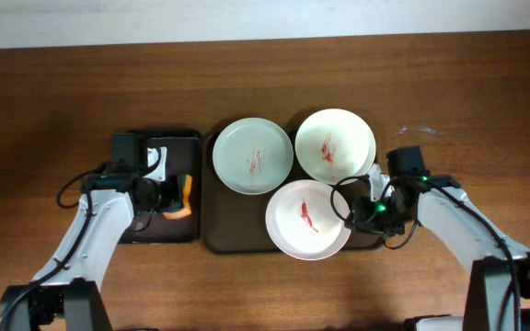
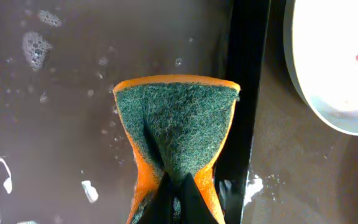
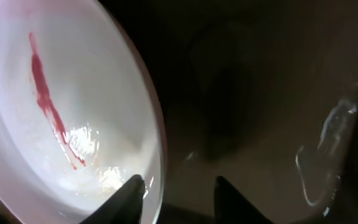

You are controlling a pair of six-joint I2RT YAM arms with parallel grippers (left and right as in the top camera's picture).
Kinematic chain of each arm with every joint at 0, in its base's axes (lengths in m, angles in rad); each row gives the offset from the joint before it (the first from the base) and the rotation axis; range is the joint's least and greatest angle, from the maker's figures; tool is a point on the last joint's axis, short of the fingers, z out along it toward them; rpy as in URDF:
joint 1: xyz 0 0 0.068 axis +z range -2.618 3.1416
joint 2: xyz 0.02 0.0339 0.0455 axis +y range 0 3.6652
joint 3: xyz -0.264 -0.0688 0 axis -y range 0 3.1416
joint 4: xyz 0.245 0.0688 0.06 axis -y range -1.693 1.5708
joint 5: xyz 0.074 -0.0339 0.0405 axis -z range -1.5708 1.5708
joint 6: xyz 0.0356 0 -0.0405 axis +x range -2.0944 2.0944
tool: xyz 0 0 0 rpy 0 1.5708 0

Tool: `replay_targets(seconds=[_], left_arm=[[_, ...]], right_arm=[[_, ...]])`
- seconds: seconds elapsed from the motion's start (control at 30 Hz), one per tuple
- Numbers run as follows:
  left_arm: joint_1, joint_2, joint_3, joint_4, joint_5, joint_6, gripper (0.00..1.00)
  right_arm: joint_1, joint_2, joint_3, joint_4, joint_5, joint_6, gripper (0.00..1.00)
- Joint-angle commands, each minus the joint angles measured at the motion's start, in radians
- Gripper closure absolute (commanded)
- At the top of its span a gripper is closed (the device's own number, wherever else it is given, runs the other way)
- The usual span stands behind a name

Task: Clean dirty plates on tray and stack at the side

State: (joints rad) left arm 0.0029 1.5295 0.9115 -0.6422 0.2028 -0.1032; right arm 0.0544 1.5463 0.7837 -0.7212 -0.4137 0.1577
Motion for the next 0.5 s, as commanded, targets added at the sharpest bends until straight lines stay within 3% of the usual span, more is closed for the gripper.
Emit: replay_targets(seconds=[0.0, 0.07, 0.27, 0.37, 0.47], left_arm=[[-0.002, -0.004, -0.017, 0.006, 0.011, -0.016, 1.0], [-0.002, -0.004, -0.022, 0.006, 0.011, -0.016, 1.0], [-0.002, -0.004, -0.025, 0.009, 0.011, -0.016, 1.0], [-0.002, -0.004, -0.025, 0.009, 0.011, -0.016, 1.0], [-0.002, -0.004, -0.025, 0.01, 0.011, -0.016, 1.0]], right_arm=[[0.006, 0.024, 0.02, 0.011, -0.028, 0.002, 0.75], [0.007, 0.024, 0.02, 0.028, -0.031, 0.025, 0.81], [0.089, 0.024, 0.02, 0.061, -0.042, 0.048, 0.85], [0.109, 0.024, 0.02, 0.067, 0.034, 0.153, 0.95], [0.109, 0.024, 0.02, 0.075, 0.049, 0.174, 0.96]])
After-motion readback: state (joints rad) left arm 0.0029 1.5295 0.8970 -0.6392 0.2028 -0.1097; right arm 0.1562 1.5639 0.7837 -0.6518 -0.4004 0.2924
